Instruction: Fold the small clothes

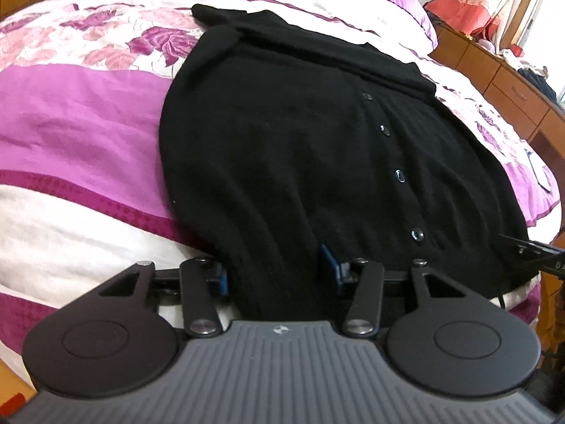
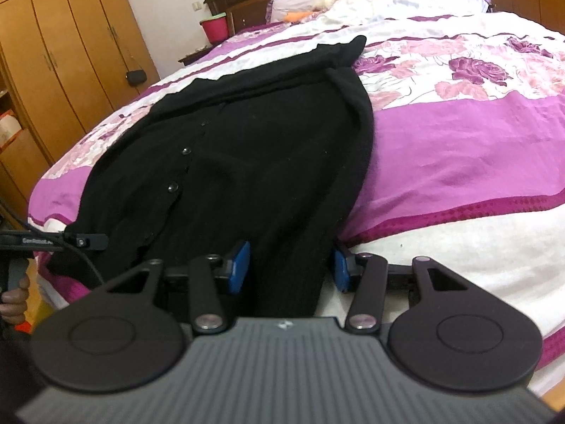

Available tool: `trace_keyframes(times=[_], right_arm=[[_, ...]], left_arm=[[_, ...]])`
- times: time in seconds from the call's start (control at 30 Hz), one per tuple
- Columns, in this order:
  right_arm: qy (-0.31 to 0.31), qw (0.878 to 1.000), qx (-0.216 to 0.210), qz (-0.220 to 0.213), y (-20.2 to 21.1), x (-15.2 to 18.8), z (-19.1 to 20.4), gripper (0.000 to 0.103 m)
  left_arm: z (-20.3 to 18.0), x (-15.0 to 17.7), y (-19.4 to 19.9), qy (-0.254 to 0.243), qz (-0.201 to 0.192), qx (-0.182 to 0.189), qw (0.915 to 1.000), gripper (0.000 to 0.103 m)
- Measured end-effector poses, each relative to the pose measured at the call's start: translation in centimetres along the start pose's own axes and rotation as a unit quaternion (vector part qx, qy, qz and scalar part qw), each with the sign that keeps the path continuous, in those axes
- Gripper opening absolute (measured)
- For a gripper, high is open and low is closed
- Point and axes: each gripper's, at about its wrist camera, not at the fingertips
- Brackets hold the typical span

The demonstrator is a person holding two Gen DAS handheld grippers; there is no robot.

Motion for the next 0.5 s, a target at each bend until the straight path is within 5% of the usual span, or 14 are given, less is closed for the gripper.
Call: trace_keyframes(times=[0.2, 0.23, 0.27, 0.33, 0.5], right_arm=[[-0.051, 0.998, -0.032, -0.003, -0.2, -0.1, -1.1, 0.013], [-0.054, 0.998, -0.036, -0.006, -0.1, -0.1, -1.0, 0.012], [-0.061, 0.997, -0.042, -0.011, 0.0, -0.2, -1.1, 0.012], [-0.079, 0.995, -0.058, -0.023, 0.3, -0.5, -1.3, 0.011], [-0.109, 0.988, -0.094, -0.058, 1.0, -1.6, -1.6, 0.009]], left_arm=[[0.3, -0.4, -0.7, 0.015, 0.011, 0.008, 0.9998, 0.055], [0.4, -0.5, -0.5, 0.021, 0.01, 0.011, 0.9997, 0.052], [0.5, -0.6, -0.3, 0.026, 0.007, 0.015, 0.9995, 0.031], [1.0, -0.8, 0.0, 0.048, 0.006, 0.037, 0.9981, 0.016], [1.7, -1.4, 1.3, 0.083, -0.017, 0.072, 0.9938, 0.012]])
Point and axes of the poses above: each gripper's, at about its wrist camera, not at the fingertips, and y roughly against the way its jaws point, z to its left, x to its underside, and after that the axes turned 8 degrees about -x, right-handed
